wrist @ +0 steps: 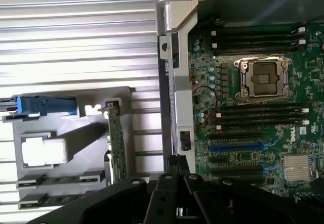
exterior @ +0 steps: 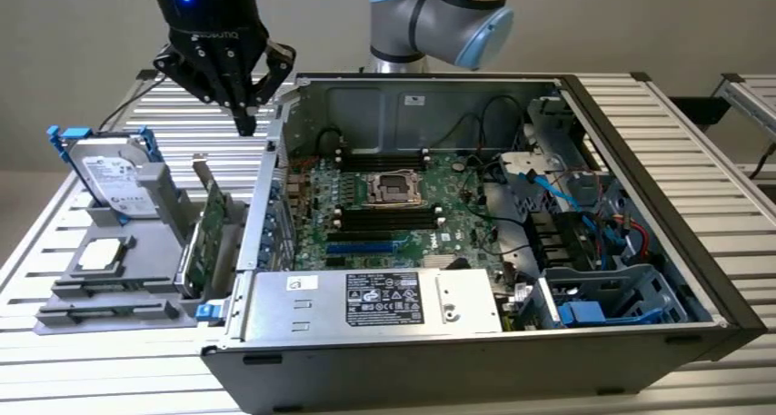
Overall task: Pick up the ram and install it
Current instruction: 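Reach for the ram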
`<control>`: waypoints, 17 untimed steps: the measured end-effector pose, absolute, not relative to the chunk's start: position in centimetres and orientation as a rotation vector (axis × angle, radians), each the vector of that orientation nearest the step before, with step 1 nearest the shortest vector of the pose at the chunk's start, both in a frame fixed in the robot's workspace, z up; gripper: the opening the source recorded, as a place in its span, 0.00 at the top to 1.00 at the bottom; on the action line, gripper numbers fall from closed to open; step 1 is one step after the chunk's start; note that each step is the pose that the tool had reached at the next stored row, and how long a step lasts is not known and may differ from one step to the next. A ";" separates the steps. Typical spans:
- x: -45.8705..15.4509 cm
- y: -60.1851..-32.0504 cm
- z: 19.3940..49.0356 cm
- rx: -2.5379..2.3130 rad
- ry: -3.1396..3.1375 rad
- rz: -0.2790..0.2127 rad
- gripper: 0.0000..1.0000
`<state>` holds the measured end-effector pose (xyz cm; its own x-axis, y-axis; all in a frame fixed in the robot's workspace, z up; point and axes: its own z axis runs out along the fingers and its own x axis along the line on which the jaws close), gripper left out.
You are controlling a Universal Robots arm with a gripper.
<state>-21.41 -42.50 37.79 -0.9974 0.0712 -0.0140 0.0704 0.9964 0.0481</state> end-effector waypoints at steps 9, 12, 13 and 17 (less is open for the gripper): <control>-23.7 -43.8 37.6 0.111 3.123 0.074 0.89; -24.5 -44.3 37.5 0.111 3.123 0.074 0.89; -24.7 -44.4 37.5 0.111 3.123 0.074 0.89; -25.9 -45.0 37.4 0.111 3.123 0.075 0.89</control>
